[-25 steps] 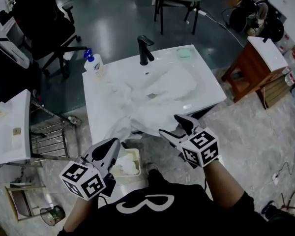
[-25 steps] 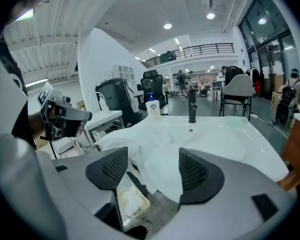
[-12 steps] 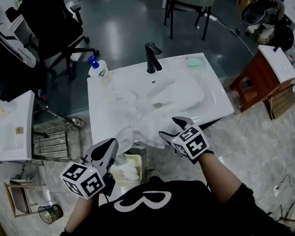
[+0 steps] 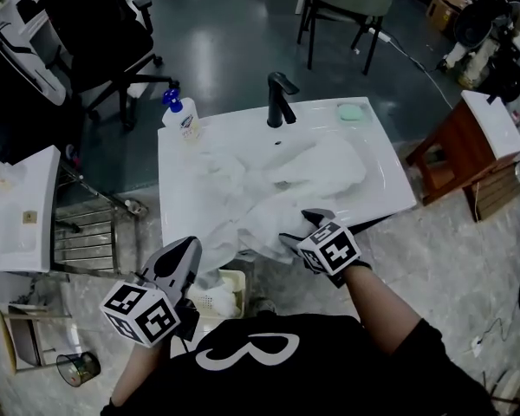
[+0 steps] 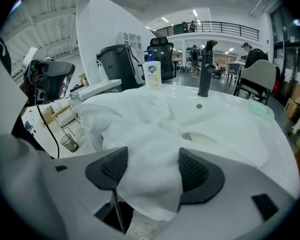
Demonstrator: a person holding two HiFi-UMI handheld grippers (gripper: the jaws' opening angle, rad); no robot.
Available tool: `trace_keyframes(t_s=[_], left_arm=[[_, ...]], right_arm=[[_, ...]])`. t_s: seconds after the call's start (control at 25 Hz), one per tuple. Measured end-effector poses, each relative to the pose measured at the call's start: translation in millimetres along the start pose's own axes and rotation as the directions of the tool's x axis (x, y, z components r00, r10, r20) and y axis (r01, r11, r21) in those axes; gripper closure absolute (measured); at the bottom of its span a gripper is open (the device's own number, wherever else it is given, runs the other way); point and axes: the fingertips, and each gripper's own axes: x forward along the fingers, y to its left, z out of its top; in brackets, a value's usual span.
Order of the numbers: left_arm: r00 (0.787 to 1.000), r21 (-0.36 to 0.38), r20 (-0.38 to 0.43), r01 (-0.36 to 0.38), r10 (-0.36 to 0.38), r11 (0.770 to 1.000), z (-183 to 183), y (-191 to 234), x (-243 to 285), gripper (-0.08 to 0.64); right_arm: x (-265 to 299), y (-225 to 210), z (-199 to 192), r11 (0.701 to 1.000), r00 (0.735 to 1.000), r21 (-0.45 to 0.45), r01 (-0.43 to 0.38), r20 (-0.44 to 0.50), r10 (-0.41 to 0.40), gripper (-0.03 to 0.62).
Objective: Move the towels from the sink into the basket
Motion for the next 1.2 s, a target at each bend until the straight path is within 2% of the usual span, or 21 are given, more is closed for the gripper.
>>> trace_keyframes(t_s=[0.4,0.6,0.68,0.88,1.2], left_arm=[[1.0,-0.039,0.007,0.001,-0.001,0.999,16.9,17.8,-17.9,0.554],[1.0,-0.053,-0.003,0.005,-0.005,0.999,21.4,27.1,-24.7,0.554],[1.0,-0.071,0.0,-0.007,0.007,0.997,21.4,32.8,-27.4,0.554],[1.0,-0.082,-0.016,0.004,-0.005,0.997,16.6,39.0,-34.4,0.554],[0.999,-0.09,-0.006,0.041,-0.042,0.995,18.6,40.3,-50.4,0.554]], right_arm=[[5.7,-6.4,0.5,0.998,0.998,0.04,0.054,-0.015,-0.053,0.305],[6.5,-4.9,1.4,0.994,0.995,0.048,0.097,-0.016,-0.096,0.393],[6.7,-5.1,2.3,0.992,0.994,0.058,0.111,-0.006,-0.111,0.41],[3.6,-9.0,1.0,0.982,0.987,0.111,0.156,0.01,-0.158,0.51],[-9.9,-10.3,6.5,0.941,0.968,0.289,0.174,0.125,-0.217,0.538]])
